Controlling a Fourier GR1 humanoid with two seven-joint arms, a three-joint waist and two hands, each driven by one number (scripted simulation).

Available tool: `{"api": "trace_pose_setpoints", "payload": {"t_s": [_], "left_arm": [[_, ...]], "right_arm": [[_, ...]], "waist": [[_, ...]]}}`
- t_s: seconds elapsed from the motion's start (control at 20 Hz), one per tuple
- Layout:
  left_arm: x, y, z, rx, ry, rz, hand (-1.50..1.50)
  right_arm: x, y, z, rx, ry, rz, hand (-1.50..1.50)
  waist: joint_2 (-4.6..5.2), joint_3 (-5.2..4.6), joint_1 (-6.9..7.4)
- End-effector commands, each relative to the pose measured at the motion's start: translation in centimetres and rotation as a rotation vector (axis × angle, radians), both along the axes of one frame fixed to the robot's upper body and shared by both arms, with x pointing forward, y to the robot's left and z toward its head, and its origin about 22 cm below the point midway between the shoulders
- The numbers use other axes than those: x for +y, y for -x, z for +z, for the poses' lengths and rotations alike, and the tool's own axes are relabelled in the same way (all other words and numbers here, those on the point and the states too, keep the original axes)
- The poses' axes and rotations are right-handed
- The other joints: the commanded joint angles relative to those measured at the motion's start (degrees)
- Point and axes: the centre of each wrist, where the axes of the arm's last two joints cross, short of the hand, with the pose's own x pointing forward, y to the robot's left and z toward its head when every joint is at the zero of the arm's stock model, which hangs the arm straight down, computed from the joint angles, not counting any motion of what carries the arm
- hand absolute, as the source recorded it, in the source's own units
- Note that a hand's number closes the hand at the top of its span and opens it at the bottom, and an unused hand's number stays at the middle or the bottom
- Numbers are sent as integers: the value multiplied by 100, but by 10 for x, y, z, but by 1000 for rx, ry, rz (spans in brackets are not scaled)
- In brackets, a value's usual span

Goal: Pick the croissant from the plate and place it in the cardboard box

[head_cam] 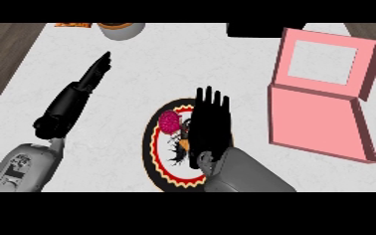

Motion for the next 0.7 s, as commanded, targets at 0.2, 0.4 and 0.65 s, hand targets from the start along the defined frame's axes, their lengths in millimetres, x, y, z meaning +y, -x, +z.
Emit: {"api": "trace_pose_setpoints", "payload": {"t_s": [0.2, 0.4, 0.65], "left_arm": [[-2, 7, -4, -12, 0, -5, 0], [-3, 0, -1, -6, 6, 11, 0], [-2, -4, -7, -14, 18, -8, 0]], "right_arm": [[10, -11, -5, 104, 148, -208, -150], [12, -7, -16, 97, 156, -207, -150], [16, 0, -29, 115, 108, -200, -150]], "waist": [[-14, 3, -25], [-9, 4, -69], [16, 7, -63]]}}
